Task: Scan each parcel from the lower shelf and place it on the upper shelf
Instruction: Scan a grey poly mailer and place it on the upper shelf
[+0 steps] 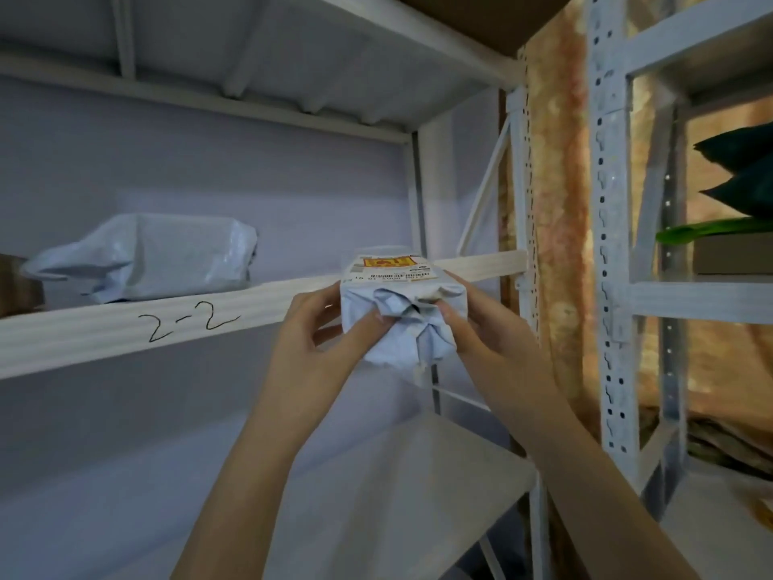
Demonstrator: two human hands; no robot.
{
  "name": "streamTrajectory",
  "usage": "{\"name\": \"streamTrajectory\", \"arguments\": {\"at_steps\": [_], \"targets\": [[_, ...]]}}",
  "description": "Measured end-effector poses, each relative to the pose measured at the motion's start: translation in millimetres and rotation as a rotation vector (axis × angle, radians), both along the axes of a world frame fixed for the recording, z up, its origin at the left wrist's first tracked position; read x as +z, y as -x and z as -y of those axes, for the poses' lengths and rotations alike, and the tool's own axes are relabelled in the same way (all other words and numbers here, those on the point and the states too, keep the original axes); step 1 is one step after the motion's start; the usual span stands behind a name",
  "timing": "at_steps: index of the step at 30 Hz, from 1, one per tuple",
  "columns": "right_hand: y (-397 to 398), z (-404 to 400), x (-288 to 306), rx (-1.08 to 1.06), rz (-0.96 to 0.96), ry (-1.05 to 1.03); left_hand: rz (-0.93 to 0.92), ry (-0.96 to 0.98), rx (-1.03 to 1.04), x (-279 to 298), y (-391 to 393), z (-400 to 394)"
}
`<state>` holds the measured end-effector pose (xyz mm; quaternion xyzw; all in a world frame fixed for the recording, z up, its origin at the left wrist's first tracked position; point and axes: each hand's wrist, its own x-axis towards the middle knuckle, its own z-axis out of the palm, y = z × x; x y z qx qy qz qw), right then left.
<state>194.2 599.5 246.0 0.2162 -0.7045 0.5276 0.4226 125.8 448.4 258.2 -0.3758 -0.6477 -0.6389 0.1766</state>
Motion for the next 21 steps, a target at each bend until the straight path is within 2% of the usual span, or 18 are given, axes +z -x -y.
{"name": "streamTrajectory", "arguments": {"at_steps": [6, 11, 21], "targets": [[57.8, -9.2, 30.5, 0.005, -0.071, 0.027, -0.147, 0.039, 0.175, 30.0, 48.6, -9.4], [105.2, -16.9, 48.3, 0.026, -0.111, 0.011, -0.167, 0.053, 0.290, 45.8, 75.7, -16.7], [195.9, -39.5, 50.9, -0.026, -0.005, -0.057, -0.175, 0.196, 0.645, 47.9, 120.2, -40.7]]}}
